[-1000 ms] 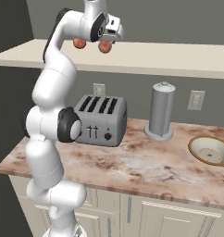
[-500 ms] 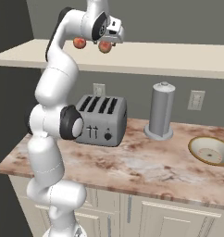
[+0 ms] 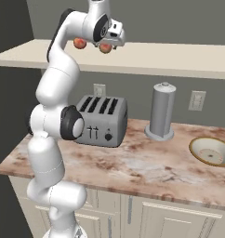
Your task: Pick the peachs from the cabinet and place them in one bowl. Pick the squash from the sink and place it in the other bowl.
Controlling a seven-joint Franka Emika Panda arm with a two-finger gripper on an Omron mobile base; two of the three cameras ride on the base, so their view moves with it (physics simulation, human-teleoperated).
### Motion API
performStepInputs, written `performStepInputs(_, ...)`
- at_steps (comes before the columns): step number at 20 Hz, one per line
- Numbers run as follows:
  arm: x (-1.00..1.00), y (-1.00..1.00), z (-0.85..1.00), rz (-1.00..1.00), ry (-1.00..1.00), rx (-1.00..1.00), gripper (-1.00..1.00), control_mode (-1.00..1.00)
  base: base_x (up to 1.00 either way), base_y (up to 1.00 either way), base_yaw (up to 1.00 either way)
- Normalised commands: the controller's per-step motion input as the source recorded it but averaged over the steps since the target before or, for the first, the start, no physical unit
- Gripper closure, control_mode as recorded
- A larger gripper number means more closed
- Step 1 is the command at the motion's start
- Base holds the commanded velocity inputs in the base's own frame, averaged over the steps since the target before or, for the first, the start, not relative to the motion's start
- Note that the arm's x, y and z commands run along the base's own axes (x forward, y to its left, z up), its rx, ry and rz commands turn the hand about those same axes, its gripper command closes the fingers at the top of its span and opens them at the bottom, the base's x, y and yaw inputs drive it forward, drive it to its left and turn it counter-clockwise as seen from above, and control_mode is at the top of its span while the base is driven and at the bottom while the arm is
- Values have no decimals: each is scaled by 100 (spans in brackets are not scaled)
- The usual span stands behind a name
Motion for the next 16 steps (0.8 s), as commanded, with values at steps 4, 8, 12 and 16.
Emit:
performStepInputs(4,0,0,-13,0,1,0,-100,-100,0,0,0)
performStepInputs(8,0,0,0,0,0,0,-100,-100,0,0,0)
performStepInputs(12,0,0,0,0,0,0,100,-100,0,0,0)
performStepInputs(16,0,0,0,0,0,0,100,-100,0,0,0)
